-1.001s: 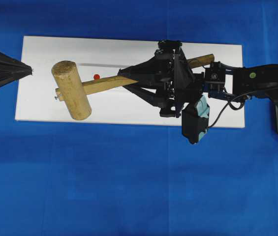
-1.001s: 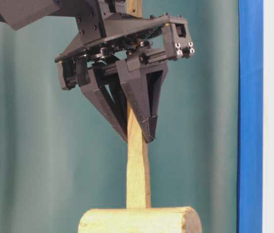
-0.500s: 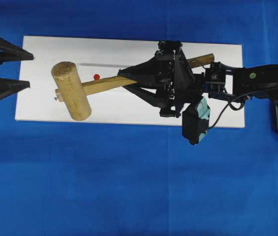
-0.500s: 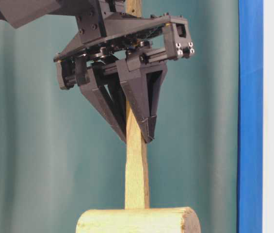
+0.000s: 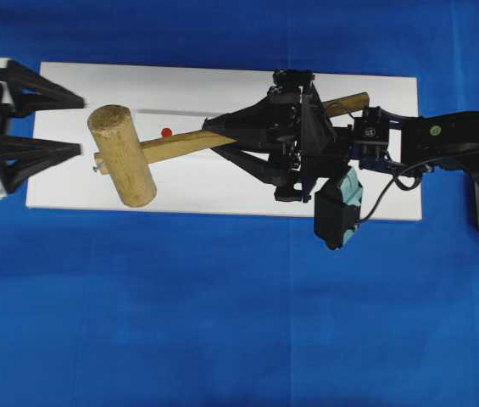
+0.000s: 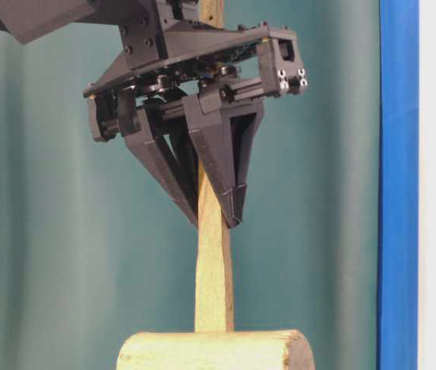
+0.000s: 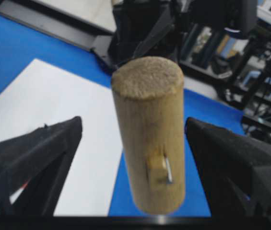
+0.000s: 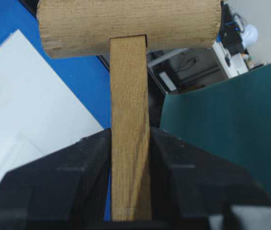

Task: Hit the mark with a hammer.
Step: 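Move the left gripper to the mallet head and grasp it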

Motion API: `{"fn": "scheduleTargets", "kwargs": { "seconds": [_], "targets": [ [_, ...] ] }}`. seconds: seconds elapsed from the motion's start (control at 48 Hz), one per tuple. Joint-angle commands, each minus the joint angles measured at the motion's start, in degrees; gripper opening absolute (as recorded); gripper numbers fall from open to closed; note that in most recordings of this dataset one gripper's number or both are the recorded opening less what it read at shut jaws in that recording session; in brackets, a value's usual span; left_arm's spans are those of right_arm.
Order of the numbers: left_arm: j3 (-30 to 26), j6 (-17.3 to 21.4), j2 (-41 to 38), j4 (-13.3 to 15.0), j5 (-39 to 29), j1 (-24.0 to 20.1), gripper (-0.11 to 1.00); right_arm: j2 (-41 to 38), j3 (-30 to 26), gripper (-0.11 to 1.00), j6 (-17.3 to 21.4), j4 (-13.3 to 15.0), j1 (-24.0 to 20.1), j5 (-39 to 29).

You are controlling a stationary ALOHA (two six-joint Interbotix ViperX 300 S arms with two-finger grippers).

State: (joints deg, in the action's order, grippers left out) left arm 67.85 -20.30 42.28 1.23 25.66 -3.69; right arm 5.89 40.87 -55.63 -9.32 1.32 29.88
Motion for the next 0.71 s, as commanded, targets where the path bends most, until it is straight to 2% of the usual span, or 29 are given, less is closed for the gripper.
{"fn": "scheduleTargets", "kwargs": {
  "seconds": [0.0, 0.167, 0.354, 0.542, 0.605, 0.688],
  "targets": [
    [-3.0, -0.1, -4.0, 0.1, 3.1, -0.2, 0.93, 2.1, -1.1, 0.10, 0.2, -0.2, -0.1, 1.1],
    [-6.3, -0.1, -9.8, 0.1, 6.3, -0.2, 0.93, 2.0, -1.1, 0.10, 0.2, -0.2, 0.2, 1.1],
    [-9.5, -1.1, -14.8, 0.2, 6.6, -0.2, 0.93, 2.1, -1.0, 0.10, 0.2, -0.2, 0.6, 0.9],
    [-10.0, -2.2, -15.3, 0.1, 5.8, -0.2, 0.91, 2.1, -1.1, 0.10, 0.3, -0.5, 0.7, 0.7],
    [-9.9, -2.3, -15.1, 0.1, 5.4, -0.2, 0.86, 2.1, -1.1, 0.10, 0.3, -1.1, 1.0, 0.6],
    [-9.8, -3.0, -15.0, 0.1, 4.4, -0.1, 0.67, 2.1, -1.1, 0.10, 0.3, -1.1, 1.1, 0.6]
  ]
}}
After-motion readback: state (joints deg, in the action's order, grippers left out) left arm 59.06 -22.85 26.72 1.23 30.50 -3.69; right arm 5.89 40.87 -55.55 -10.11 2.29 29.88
